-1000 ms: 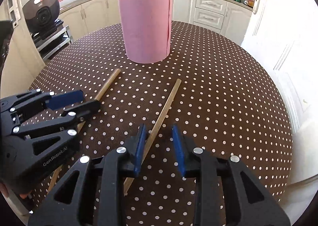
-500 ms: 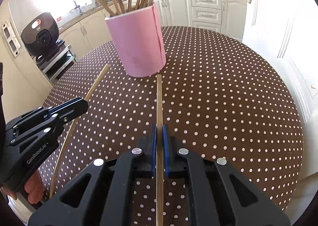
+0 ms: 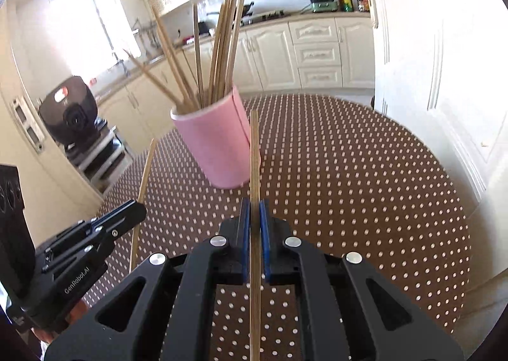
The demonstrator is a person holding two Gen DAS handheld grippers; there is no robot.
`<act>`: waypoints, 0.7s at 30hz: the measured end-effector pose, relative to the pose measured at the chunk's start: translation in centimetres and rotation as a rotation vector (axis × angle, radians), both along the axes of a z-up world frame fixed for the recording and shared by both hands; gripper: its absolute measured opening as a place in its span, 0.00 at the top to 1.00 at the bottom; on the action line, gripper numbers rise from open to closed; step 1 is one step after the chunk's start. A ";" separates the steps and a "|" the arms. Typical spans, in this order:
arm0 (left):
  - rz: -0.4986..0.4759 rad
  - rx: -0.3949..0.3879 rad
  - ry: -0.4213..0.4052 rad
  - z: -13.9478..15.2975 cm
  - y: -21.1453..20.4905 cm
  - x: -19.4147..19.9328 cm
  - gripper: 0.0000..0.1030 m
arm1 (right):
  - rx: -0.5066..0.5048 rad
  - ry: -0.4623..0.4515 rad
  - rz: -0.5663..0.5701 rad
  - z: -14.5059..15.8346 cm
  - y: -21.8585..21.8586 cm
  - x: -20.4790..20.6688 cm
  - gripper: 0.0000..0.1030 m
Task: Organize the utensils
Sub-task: 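Lift both held chopsticks upright and carry them over the pink cup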
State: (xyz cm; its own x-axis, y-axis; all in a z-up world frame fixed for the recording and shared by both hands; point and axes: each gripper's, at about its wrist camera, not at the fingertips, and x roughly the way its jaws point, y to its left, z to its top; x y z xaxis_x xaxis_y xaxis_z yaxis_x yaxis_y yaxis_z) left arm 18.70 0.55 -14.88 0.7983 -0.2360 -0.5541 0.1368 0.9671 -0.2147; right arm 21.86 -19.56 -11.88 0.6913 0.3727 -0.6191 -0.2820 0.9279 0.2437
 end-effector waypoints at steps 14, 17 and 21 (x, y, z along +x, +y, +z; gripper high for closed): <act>0.058 0.008 -0.126 4.2 1.1 -0.6 0.94 | 0.031 -0.125 -0.025 3.8 0.5 -1.2 0.95; 0.059 0.012 -0.147 4.8 1.1 -0.5 0.94 | 0.035 -0.147 -0.028 4.4 0.6 -1.3 0.95; 0.069 0.020 -0.174 6.0 1.0 -0.5 0.94 | 0.043 -0.170 -0.027 5.3 0.5 -1.1 0.95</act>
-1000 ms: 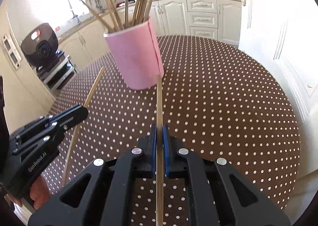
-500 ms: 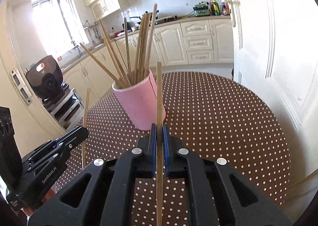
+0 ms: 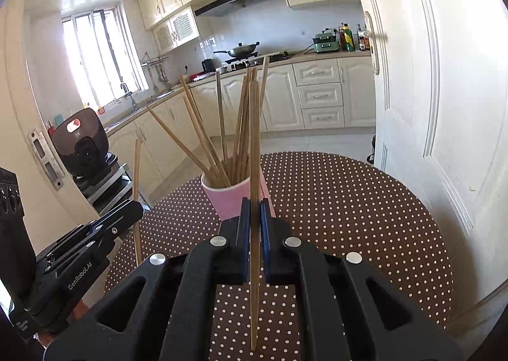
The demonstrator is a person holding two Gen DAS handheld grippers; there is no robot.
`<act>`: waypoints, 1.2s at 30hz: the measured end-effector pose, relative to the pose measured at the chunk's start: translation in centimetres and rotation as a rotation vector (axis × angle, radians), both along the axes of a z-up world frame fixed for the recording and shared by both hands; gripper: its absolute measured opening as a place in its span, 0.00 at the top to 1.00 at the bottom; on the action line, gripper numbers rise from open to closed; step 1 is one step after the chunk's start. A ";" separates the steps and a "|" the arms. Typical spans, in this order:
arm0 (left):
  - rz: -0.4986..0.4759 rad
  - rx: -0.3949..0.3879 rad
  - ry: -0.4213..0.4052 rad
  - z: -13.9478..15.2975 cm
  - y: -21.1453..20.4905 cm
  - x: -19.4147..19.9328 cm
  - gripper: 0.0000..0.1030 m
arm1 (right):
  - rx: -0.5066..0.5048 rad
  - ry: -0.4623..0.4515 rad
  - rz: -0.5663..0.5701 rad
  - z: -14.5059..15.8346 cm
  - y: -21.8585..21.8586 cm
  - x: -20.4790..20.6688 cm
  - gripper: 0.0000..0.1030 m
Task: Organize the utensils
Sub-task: 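Lift both held chopsticks upright and carry them over the pink cup, then lower both chopsticks into the pink cup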
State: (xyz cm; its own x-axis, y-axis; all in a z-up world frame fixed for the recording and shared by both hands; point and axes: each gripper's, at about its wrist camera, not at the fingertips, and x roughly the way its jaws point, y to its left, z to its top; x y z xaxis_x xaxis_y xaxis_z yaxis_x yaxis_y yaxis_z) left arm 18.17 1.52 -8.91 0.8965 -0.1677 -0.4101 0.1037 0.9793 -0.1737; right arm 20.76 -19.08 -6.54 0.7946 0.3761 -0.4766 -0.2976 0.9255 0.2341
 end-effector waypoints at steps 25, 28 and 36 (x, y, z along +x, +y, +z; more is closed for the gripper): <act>0.021 0.006 -0.228 8.7 -1.0 1.4 0.94 | 0.041 -0.188 -0.029 7.3 -0.2 2.1 0.95; 0.024 0.003 -0.250 9.5 -1.1 1.7 0.94 | 0.035 -0.206 -0.027 8.1 0.1 2.7 0.95; 0.043 -0.023 -0.268 10.7 -1.1 3.6 0.94 | 0.013 -0.241 -0.016 9.0 0.7 3.8 0.95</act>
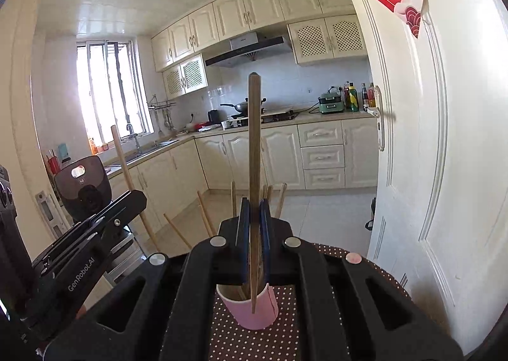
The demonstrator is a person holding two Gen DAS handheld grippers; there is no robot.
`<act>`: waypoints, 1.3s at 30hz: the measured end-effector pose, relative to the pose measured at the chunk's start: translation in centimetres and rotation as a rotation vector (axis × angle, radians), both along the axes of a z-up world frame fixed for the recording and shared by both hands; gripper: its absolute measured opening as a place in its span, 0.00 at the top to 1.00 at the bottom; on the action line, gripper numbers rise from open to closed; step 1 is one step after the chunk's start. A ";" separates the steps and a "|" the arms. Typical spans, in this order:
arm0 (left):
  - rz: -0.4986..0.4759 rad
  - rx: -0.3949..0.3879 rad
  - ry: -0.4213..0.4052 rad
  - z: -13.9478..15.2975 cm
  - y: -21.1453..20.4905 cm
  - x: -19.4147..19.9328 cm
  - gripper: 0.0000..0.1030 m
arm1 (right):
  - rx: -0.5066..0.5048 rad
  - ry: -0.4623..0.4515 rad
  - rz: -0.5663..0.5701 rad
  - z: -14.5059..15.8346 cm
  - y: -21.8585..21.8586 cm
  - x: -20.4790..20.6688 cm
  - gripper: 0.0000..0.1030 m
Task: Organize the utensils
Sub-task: 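Lower both chopsticks into the pink cup, then open both grippers to release the chopsticks and raise them from the cup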
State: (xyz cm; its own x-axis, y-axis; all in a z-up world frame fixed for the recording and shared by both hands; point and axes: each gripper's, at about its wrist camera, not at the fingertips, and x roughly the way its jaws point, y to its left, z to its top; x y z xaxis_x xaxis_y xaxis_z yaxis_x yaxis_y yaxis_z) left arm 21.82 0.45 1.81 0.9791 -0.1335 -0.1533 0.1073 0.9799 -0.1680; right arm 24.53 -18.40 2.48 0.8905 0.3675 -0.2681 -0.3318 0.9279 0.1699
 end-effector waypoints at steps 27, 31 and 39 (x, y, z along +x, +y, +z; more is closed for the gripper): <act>0.035 0.033 0.095 -3.9 -1.2 8.1 0.94 | -0.021 0.109 0.036 -3.6 1.9 6.6 0.95; 0.033 0.024 0.128 -4.8 -0.9 9.0 0.94 | -0.039 0.136 0.036 -4.4 2.4 6.9 0.95; 0.019 0.052 0.188 -6.8 -1.1 10.4 0.94 | -0.038 0.202 0.036 -6.0 2.2 7.9 0.92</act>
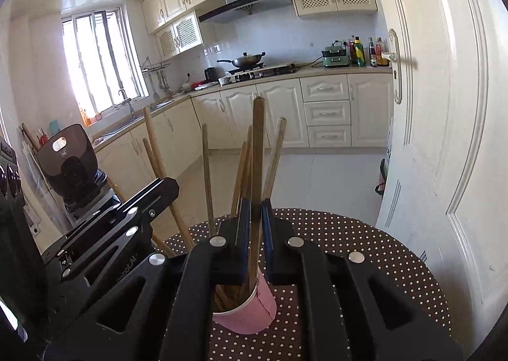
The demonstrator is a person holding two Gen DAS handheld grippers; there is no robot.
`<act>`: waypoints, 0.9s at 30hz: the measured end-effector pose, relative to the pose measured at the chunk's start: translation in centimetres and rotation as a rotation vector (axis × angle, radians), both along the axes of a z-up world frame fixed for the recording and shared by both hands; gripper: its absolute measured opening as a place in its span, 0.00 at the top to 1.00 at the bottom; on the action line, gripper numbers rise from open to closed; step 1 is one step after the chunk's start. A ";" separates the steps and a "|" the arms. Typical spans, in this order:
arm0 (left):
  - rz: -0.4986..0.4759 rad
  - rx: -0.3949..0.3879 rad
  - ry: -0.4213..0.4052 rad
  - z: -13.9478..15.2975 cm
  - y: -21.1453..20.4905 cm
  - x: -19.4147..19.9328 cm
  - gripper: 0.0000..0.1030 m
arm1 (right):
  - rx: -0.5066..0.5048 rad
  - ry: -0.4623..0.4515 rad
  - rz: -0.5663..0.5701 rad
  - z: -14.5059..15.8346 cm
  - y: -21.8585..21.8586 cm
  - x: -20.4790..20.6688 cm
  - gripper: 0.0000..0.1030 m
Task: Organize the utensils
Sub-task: 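Open both grippers to release the chopsticks and raise them from the cup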
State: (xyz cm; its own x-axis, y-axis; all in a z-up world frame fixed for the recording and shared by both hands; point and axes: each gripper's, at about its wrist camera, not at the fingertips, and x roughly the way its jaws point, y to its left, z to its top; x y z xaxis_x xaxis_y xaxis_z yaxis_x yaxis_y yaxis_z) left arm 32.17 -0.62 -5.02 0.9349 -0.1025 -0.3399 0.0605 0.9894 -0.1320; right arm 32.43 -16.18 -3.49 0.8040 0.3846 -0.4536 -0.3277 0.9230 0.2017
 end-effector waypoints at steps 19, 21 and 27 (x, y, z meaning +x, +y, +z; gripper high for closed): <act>-0.012 0.094 0.010 -0.3 -0.8 -0.9 0.46 | 0.028 0.002 -0.053 0.4 -2.0 -0.7 0.45; -0.012 0.096 0.009 -0.3 -0.8 -0.9 0.46 | 0.029 0.005 -0.060 0.4 -2.3 -0.7 0.45; -0.004 0.104 0.008 -0.2 -0.7 -1.3 0.46 | 0.027 0.007 -0.072 0.2 -2.6 -1.0 0.43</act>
